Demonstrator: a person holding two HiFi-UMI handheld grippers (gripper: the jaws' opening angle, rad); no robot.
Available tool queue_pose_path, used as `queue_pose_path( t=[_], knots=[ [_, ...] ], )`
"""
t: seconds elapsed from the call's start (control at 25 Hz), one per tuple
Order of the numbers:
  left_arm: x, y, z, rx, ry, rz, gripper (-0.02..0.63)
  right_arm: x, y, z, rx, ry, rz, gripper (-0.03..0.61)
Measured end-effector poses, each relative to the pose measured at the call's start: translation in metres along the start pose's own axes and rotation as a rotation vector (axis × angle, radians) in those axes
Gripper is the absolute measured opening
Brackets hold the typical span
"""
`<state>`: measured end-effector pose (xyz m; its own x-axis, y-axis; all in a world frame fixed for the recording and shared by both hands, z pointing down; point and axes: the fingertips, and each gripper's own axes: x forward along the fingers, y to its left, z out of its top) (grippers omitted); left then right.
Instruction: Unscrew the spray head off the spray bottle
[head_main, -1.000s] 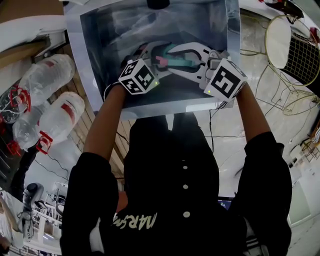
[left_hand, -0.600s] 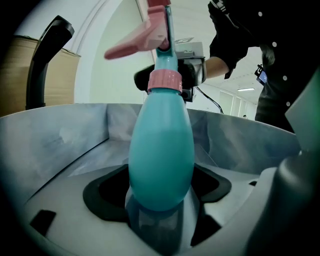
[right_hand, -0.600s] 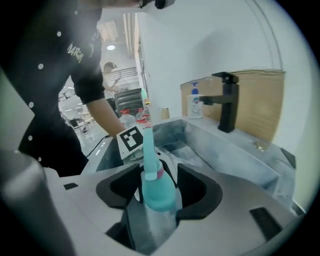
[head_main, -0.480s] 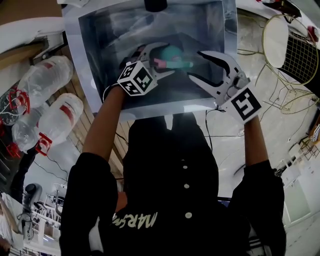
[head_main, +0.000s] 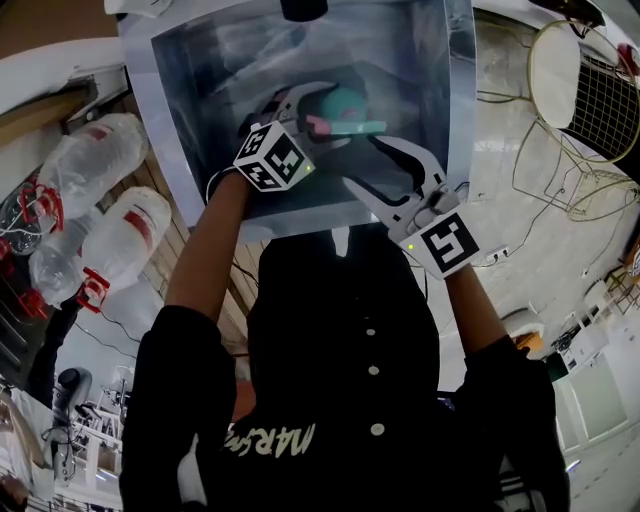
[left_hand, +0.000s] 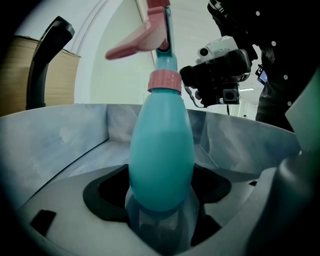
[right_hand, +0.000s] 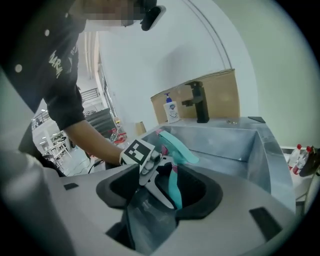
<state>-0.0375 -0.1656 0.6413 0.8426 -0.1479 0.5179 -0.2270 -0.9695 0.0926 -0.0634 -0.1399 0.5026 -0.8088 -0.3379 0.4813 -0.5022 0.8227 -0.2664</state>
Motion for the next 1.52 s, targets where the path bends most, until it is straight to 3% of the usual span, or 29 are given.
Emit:
queue_pose_path(
  t=[0.48, 0.84, 1.04, 1.24, 1.36, 1.44, 1.52],
  knots=[
    [0.0, 0.003, 0.0, -0.023, 0.001, 0.018, 0.393, 0.016, -0.014, 0.004, 0.027, -0.006, -0.109, 0.261],
    [0.0, 0.004, -0.001, -0.012, 0.009, 0.018, 0.393, 0.024, -0.014, 0.009, -0.012, -0.005, -0.064, 0.345],
    [0.0, 0.005, -0.002, -0.014, 0.014, 0.018, 0.393, 0.034, -0.018, 0.01, -0.044, 0.0, -0.07, 0.345],
    [-0.001, 0.004, -0.001, -0.014, 0.015, 0.019, 0.393, 0.043, -0.024, 0.011, -0.106, -0.01, -0.079, 0.31],
    [-0.001, 0.004, -0.002, -0.012, 0.013, 0.018, 0.393, 0.045, -0.033, 0.008, -0.178, -0.004, -0.088, 0.211],
    [-0.001, 0.005, -0.003, -0.015, 0.012, 0.017, 0.393, 0.047, -0.037, 0.006, -0.24, 0.005, -0.06, 0.166],
    [0.0, 0.005, -0.002, -0.015, 0.011, 0.017, 0.393, 0.047, -0.036, 0.005, -0.315, 0.013, 0.012, 0.164]
  ],
)
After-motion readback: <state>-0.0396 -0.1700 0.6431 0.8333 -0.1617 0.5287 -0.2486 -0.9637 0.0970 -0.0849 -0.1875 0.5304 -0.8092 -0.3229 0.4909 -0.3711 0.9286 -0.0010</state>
